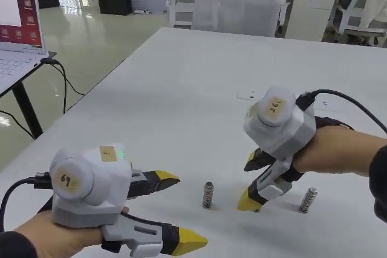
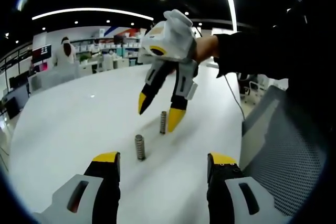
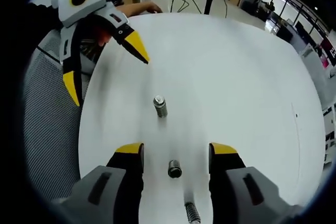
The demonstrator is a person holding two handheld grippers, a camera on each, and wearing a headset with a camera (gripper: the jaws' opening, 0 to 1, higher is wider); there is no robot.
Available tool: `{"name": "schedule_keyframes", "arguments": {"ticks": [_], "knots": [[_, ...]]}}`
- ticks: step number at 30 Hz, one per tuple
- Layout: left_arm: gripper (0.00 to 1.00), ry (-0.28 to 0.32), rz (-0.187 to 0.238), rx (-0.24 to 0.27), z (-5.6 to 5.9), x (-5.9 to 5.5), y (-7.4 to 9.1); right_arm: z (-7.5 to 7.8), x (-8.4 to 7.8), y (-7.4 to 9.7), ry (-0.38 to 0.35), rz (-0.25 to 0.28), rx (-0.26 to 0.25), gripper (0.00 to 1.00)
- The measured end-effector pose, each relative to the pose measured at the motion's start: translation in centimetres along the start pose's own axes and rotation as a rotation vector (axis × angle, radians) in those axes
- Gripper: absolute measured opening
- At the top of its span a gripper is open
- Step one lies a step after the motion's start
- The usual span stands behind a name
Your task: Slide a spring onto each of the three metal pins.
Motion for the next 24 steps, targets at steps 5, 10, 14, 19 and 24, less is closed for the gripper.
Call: {"name": "schedule_keyframes", "arguments": {"ticks": [5,10,14,19,24], "knots": [[0.63,-0.006,-0.005,-0.007,-0.2,0.1,-0.2,0.7,-0.5,0.9,-0.043,0.042,-0.031,0.52],[0.63,-0.008,-0.012,-0.013,-0.4,0.2,-0.4,1.4,-1.5,1.9,-0.086,0.08,-0.067,0.54],[0.63,-0.008,-0.012,-0.014,-0.5,0.3,-0.5,2.0,-2.3,2.6,-0.118,0.098,-0.101,0.55],[0.63,-0.009,-0.01,-0.015,-0.6,0.3,-0.7,2.4,-3.1,3.6,-0.167,0.135,-0.129,0.57],[0.63,-0.007,-0.006,-0.014,-0.6,0.4,-0.8,2.6,-3.9,4.6,-0.204,0.171,-0.159,0.59]]}}
Point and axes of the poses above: the centre of the closed fingertips' face, and the gripper's own axes: y roughly backward along the fingers, z roughly to its right, x roughly out of its top, the point moved 3 cm from there along y, roughly backward along the fingers, and after that the axes turned 7 degrees about -x, right-handed, at the moved point
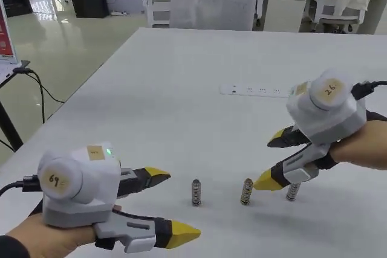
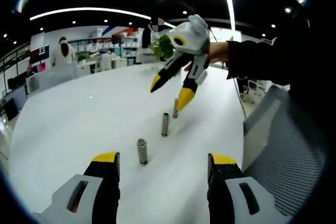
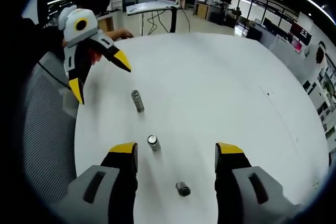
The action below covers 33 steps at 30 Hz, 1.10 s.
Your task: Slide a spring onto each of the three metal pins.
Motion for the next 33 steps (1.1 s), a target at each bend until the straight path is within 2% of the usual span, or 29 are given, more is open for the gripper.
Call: {"name": "schedule_keyframes", "arguments": {"ticks": [11,16,22,33], "knots": [[0.64,-0.007,0.012,0.008,-0.4,0.4,0.0,0.3,-1.2,2.2,-0.072,0.081,-0.055,0.63],[0.65,-0.008,0.014,0.013,-0.6,0.6,0.0,0.4,-2.3,2.7,-0.088,0.094,-0.067,0.65],[0.65,-0.005,0.019,0.02,-0.7,0.6,0.0,0.0,-3.2,3.3,-0.105,0.114,-0.08,0.66],[0.67,0.006,0.029,0.028,-0.7,0.4,0.0,-1.2,-4.8,3.8,-0.151,0.183,-0.095,0.69]]}}
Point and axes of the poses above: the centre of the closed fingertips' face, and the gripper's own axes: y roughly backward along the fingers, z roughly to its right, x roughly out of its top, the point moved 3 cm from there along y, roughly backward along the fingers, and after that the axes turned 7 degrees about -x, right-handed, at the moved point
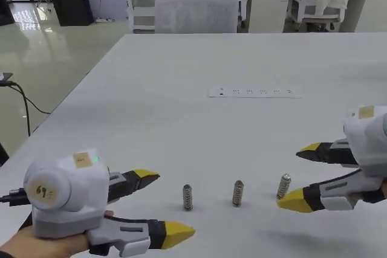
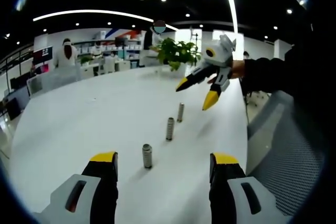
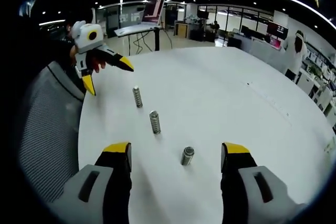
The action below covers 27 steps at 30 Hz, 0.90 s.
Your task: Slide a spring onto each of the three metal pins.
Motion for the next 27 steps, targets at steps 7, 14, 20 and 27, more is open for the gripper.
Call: {"name": "schedule_keyframes", "arguments": {"ticks": [7,14,20,27], "knots": [[0.68,0.01,0.008,0.007,-0.1,-0.2,0.2,-0.5,-0.7,0.3,-0.031,0.044,-0.008,0.73],[0.68,0.026,0.024,0.02,-0.1,-0.4,0.5,-1.0,-1.5,0.5,-0.055,0.076,-0.03,0.75],[0.7,0.039,0.035,0.027,0.1,-0.7,0.5,-0.9,-1.4,0.3,-0.074,0.099,-0.048,0.76],[0.7,0.064,0.051,0.041,0.1,-1.0,0.6,-1.2,-1.6,0.1,-0.082,0.107,-0.051,0.77]]}}
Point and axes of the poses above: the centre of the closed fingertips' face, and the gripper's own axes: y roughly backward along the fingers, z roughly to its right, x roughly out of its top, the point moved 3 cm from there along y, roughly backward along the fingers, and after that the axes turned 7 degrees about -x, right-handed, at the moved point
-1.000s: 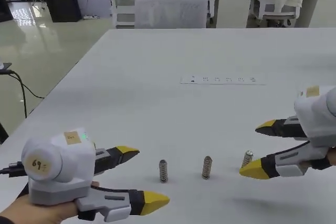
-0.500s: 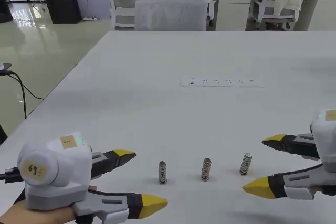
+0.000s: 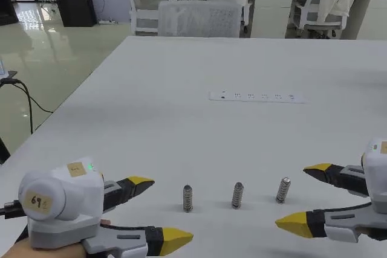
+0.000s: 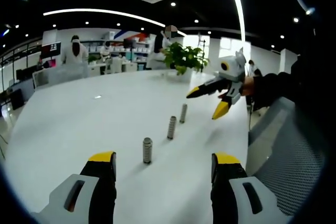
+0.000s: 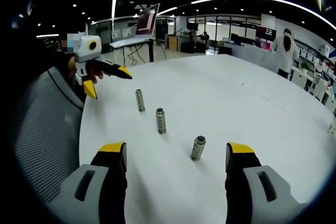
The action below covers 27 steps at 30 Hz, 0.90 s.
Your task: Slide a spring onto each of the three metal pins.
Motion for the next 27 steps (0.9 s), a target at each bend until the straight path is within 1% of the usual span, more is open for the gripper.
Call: {"name": "schedule_keyframes", "arguments": {"ticks": [5,9,27], "knots": [[0.7,0.012,0.012,0.013,-0.14,0.04,0.11,-0.2,-0.34,0.02,-0.013,0.001,-0.001,0.77],[0.7,0.013,0.007,0.011,0.03,-0.11,0.01,-0.19,-0.19,0.04,-0.025,0.013,-0.008,0.78],[0.7,0.014,0.004,0.019,0.14,-0.29,0.03,-0.41,-0.25,0.03,-0.025,0.01,-0.015,0.79]]}}
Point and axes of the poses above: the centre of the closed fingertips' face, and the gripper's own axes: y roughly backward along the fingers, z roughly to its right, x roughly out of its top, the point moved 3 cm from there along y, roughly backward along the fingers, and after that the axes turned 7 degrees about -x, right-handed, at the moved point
